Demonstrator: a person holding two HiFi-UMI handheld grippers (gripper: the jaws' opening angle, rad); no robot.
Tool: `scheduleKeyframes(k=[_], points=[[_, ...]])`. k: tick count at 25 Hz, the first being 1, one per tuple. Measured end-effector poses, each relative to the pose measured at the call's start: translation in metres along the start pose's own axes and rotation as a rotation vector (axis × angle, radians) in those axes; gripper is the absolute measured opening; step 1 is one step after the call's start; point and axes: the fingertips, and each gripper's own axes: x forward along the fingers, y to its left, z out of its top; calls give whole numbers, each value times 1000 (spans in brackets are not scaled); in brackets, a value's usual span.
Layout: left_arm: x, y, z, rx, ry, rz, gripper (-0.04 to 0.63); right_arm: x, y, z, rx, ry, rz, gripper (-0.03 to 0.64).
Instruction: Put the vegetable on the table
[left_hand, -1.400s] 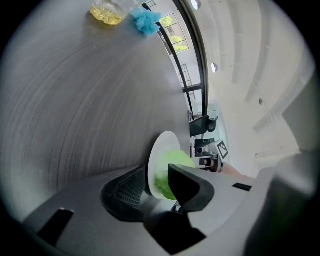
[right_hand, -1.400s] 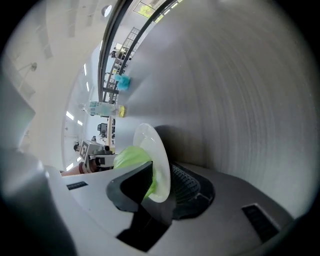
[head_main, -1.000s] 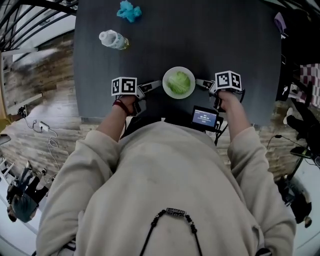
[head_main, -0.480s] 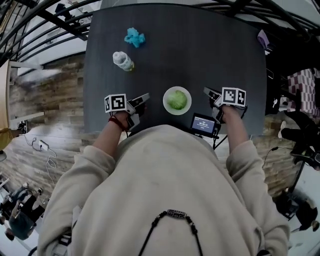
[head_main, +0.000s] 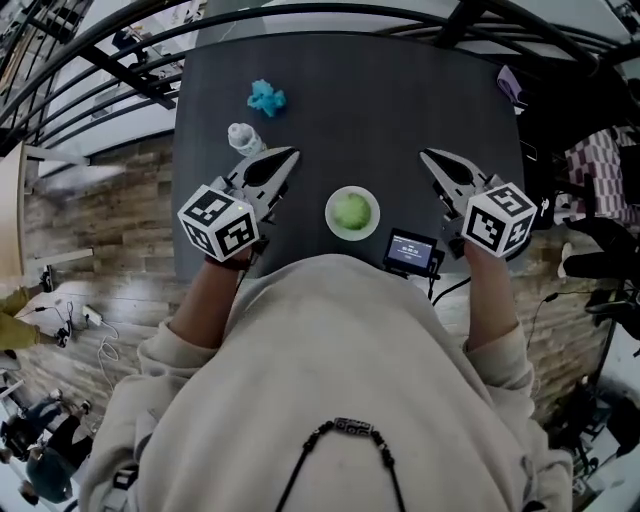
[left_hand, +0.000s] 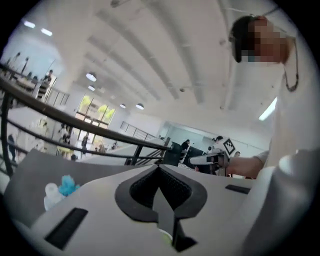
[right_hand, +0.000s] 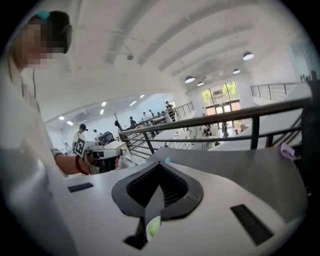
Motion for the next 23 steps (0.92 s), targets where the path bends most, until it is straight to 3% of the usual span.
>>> scheduleKeyframes(k=[3, 7, 23], points=[[-3, -34, 35, 161, -66, -15, 8, -17, 31, 32, -88, -89, -10, 15], [-1, -59, 49, 253, -90, -39, 6, -29, 55, 57, -132, -157, -1, 15], [-1, -68, 46, 328, -76, -41, 8, -32, 58, 56, -181, -160, -39, 15]])
